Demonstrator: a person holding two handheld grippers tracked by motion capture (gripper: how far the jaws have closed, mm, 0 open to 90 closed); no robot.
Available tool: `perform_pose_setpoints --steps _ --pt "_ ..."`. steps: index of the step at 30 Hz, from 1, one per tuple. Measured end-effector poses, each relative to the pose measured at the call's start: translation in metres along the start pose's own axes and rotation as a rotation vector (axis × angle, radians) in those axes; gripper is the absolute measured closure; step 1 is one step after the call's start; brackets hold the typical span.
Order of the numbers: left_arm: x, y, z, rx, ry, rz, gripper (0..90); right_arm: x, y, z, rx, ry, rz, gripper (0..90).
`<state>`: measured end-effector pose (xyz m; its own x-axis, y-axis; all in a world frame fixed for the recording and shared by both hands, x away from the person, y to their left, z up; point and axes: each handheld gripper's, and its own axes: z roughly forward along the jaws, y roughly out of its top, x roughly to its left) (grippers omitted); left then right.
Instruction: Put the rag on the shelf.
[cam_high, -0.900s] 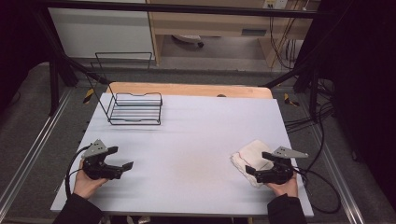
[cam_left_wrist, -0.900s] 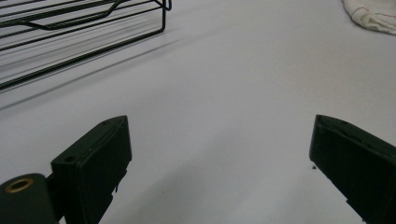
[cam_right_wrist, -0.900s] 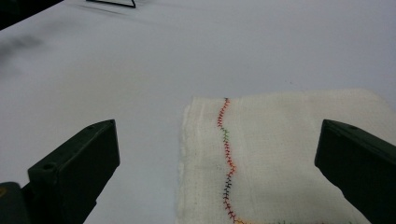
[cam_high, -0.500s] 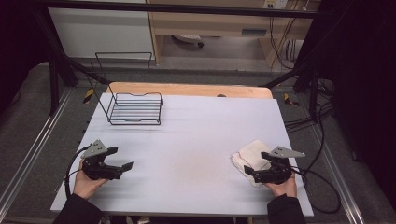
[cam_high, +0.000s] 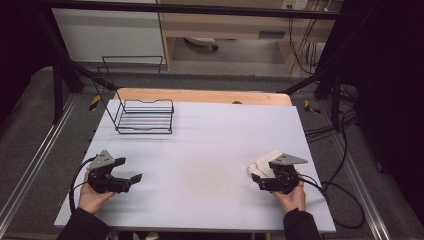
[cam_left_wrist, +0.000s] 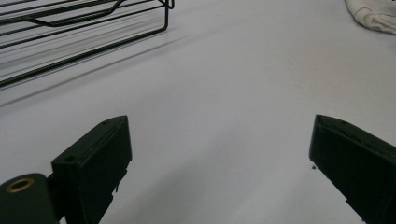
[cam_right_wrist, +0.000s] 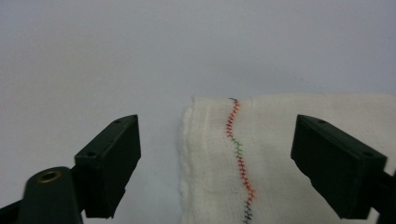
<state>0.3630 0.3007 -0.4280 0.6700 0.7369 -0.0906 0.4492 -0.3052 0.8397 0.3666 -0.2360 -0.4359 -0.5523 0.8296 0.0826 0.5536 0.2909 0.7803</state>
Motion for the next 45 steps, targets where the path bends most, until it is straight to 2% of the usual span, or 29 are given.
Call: perform_pose_setpoints --steps 3,9,15,16,21,27,30,32,37,41,45 --pt "0.000 0.000 0.000 0.000 0.000 0.000 5.9 0.003 0.002 0.005 0.000 -0.002 -0.019 27.8" --pt "0.001 0.000 0.000 0.000 0.003 -0.002 6.1 0.009 0.010 0.018 0.023 0.017 -0.023 41.3" --pt "0.000 0.000 0.000 0.004 0.004 -0.003 6.4 0.011 0.010 0.029 0.055 -0.002 -0.035 52.0" --pt "0.000 0.000 0.001 0.004 0.004 -0.004 6.5 0.010 0.010 0.030 0.062 -0.009 -0.049 53.4" --pt "0.000 -0.001 0.000 0.006 0.007 -0.004 6.6 0.011 0.009 0.033 0.065 -0.042 -0.059 62.2" --pt "0.000 -0.001 0.001 0.007 0.009 -0.006 7.0 0.013 0.007 0.035 0.067 -0.068 -0.082 67.7" --pt "0.000 0.000 0.001 0.008 0.009 -0.003 7.1 0.016 0.008 0.036 0.076 -0.089 -0.108 69.8" --pt "0.000 0.000 0.001 0.007 0.009 -0.003 7.1 0.017 0.009 0.036 0.086 -0.104 -0.132 74.8" --pt "0.000 0.000 0.000 0.006 0.010 -0.003 7.3 0.016 0.010 0.037 0.087 -0.113 -0.124 81.7" --pt "0.000 0.000 0.000 0.005 0.010 0.000 7.4 0.016 0.010 0.036 0.083 -0.114 -0.117 83.3" --pt "0.000 0.000 0.000 0.006 0.009 -0.003 7.4 0.016 0.013 0.033 0.054 -0.101 -0.095 83.8"
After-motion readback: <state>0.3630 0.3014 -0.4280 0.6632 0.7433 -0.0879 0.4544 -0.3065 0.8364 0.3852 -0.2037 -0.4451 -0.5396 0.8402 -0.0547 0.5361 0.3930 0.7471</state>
